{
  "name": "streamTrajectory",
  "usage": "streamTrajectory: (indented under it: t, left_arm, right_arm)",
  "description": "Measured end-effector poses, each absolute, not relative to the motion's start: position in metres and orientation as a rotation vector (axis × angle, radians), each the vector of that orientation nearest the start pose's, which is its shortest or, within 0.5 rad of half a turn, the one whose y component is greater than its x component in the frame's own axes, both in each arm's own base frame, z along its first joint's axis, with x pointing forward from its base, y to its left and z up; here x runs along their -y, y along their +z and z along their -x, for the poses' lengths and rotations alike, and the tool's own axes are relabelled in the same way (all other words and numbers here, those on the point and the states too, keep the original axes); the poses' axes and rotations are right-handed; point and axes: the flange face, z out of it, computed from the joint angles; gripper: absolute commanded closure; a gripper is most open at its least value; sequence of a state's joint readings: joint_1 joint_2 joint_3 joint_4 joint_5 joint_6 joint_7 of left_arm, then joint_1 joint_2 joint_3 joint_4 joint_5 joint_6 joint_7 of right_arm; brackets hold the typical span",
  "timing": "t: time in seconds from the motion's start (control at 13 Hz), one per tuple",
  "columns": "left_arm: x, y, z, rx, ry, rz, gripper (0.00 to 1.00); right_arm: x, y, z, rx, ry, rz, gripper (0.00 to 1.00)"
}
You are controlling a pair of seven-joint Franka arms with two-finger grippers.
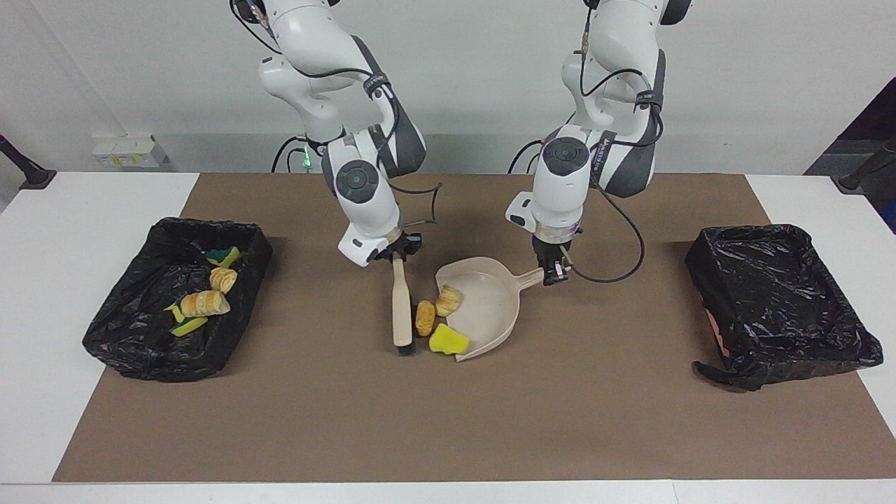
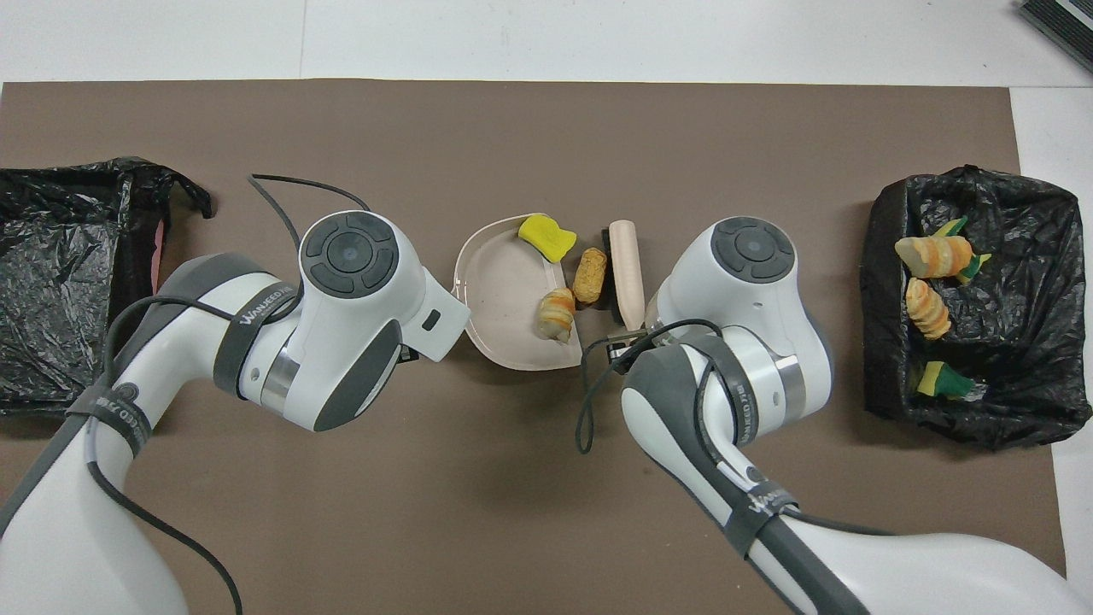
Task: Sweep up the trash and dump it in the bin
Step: 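Push the remaining bread into the dustpan with the right gripper's brush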
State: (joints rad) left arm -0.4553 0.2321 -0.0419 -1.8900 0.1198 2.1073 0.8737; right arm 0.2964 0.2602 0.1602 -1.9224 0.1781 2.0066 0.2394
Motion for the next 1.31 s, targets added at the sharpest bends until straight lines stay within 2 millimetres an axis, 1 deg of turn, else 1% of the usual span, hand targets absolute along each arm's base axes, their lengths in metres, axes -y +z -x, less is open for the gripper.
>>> streamTrajectory:
  t: [0.23, 0.46, 0.61, 0.69, 0.84, 1.0, 1.15, 1.31]
  left_arm:
    - [0.284, 0.383, -0.538, -2.003, 0.04, 2.302, 1.0]
    - [0.284, 0.383, -0.537, -2.003, 0.036, 2.302, 1.0]
    - [0.284, 0.382, -0.537, -2.003, 0.037, 2.302, 1.0]
    - [0.284, 0.382, -0.537, -2.003, 0.037, 2.302, 1.0]
    - [0.283, 0.382, -0.537, -2.003, 0.036, 2.302, 1.0]
    - [0.283, 0.383, -0.537, -2.002, 0.035, 2.302, 1.0]
    - [0.283, 0.383, -0.538, -2.001, 0.033, 2.304, 1.0]
    - [0.28, 0.383, -0.539, -1.994, 0.028, 2.308, 1.0]
  right_arm:
    - [-0.298, 0.349, -0.513, 0.198, 0.358, 2.981, 1.0]
    - [-0.344, 0.356, -0.488, 0.223, 0.355, 2.987, 1.0]
    - [-0.364, 0.363, -0.475, 0.243, 0.345, 2.988, 1.0]
    - [-0.37, 0.368, -0.471, 0.256, 0.334, 2.986, 1.0]
    - [-0.378, 0.383, -0.464, 0.281, 0.3, 2.979, 1.0]
    - [-0.38, 0.402, -0.458, 0.299, 0.275, 2.974, 1.0]
    - [-0.376, 0.418, -0.451, 0.311, 0.288, 2.981, 1.0]
    - [-0.365, 0.44, -0.448, 0.301, 0.284, 2.986, 1.0]
